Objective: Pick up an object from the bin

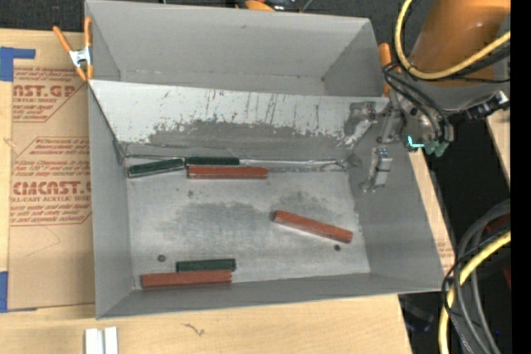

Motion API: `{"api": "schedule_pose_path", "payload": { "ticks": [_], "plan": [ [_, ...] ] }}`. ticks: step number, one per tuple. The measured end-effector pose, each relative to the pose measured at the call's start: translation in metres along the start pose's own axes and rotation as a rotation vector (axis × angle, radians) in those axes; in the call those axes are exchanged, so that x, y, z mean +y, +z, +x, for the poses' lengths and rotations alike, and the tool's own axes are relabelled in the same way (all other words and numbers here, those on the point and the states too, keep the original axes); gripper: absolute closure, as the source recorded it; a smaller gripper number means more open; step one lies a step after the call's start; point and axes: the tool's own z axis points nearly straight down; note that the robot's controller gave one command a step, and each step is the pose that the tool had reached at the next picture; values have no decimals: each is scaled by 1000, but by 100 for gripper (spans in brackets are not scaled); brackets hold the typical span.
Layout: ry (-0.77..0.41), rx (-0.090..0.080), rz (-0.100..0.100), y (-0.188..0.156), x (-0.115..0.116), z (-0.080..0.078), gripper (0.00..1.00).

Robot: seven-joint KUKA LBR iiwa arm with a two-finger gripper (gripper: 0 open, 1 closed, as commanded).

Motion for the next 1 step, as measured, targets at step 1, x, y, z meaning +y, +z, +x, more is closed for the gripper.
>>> {"api": "schedule_pose_path", "payload": {
  "ticks": [1],
  "plan": [
    [180,1,-2,125,37,18,0]
  ]
}}
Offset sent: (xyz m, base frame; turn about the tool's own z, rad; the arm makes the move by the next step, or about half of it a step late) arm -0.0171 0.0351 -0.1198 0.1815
